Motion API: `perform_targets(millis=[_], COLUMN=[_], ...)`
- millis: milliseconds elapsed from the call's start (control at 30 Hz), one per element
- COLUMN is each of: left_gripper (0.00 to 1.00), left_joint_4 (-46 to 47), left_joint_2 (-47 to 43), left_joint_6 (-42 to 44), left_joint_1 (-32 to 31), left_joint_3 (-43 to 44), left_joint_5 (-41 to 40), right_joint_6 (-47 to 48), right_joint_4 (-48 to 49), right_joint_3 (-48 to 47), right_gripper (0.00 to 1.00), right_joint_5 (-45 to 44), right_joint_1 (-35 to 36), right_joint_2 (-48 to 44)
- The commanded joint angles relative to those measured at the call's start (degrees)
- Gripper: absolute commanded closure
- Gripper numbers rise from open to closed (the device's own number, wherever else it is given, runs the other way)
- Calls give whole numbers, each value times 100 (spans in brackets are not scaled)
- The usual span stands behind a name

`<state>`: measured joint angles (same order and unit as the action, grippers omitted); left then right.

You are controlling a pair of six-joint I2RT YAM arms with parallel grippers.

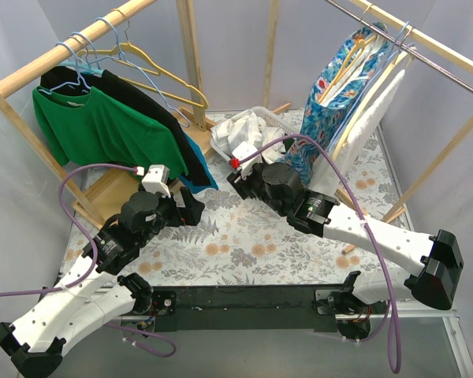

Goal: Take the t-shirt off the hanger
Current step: Place the T-shirt in the bin.

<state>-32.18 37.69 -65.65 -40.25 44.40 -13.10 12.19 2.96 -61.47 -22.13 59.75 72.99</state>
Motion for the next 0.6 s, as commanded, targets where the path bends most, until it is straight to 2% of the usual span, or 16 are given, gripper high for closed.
perform_targets(millis=[0, 267, 567], left_gripper=[2, 2, 2], left_joint_4=[-34, -156, -349], left_joint_2=[-104, -218, -368], left_joint_6=[-1, -27, 17], left_joint_1=[-18, -18, -18], left_joint_3=[104, 112, 297], left_joint_5=[-87, -148, -403], right_joint_6=[-164, -287, -682], right_joint_4=[21, -147, -612], right_joint_3=[39, 30, -198], right_gripper=[39, 38, 40], right_joint_5=[103, 587, 350], right_joint_1=[11, 72, 380], right_joint_2=[48, 259, 918])
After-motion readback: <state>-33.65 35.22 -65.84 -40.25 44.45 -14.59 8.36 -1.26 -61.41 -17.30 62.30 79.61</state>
